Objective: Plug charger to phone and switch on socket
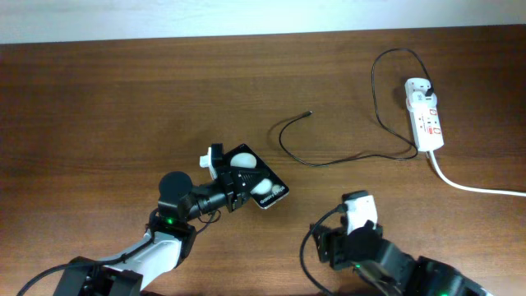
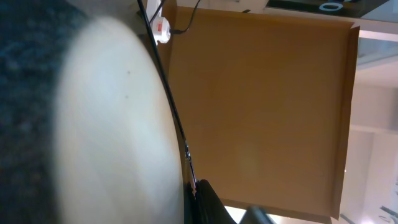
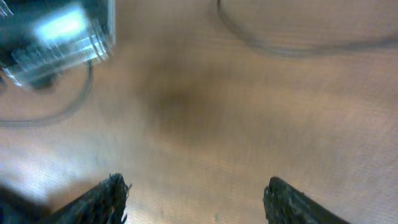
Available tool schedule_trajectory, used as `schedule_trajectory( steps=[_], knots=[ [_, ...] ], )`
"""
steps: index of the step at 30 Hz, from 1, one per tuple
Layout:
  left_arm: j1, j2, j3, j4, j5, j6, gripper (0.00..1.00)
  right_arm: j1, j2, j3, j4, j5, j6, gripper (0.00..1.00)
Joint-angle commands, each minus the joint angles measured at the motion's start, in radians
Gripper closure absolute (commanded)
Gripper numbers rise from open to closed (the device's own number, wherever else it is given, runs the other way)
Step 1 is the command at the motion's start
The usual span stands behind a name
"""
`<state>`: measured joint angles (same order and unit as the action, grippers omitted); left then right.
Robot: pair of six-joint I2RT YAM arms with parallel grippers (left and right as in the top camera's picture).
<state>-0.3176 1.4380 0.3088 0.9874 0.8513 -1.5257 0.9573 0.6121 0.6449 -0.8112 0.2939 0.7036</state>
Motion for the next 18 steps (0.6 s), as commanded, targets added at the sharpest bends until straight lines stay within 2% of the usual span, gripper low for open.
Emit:
schedule_trajectory(
  steps=[1, 5, 6, 8, 12, 15, 18],
  knots=[
    [0.004, -0.019, 0.021, 0.013, -0.003, 0.002, 1.00, 0.003, 0.025, 0.127, -0.049, 0.179, -0.127, 0.27],
    [0.004, -0.019, 0.021, 0.013, -0.002, 0.002, 1.00, 0.003, 0.270, 0.286, -0.089, 0.215, -0.184, 0.28],
    [0.004, -0.019, 0.021, 0.013, -0.002, 0.002, 1.00, 0.003, 0.346, 0.365, -0.143, 0.201, -0.183, 0.32],
    [0.004, -0.019, 0.021, 0.013, -0.002, 0.002, 1.00, 0.003, 0.428, 0.480, -0.223, 0.111, -0.184, 0.33],
    [0.004, -0.019, 0.021, 0.013, 0.001, 0.003, 1.00, 0.003, 0.437, 0.499, -0.246, 0.042, -0.183, 0.33],
    [0.005, -0.019, 0.021, 0.014, 0.063, 0.141, 1.00, 0.003, 0.437, 0.499, -0.248, 0.042, -0.183, 0.32],
    [0.049, -0.019, 0.051, 0.013, 0.135, 0.185, 1.00, 0.003, 0.437, 0.499, -0.248, 0.042, -0.183, 0.32]
  ],
)
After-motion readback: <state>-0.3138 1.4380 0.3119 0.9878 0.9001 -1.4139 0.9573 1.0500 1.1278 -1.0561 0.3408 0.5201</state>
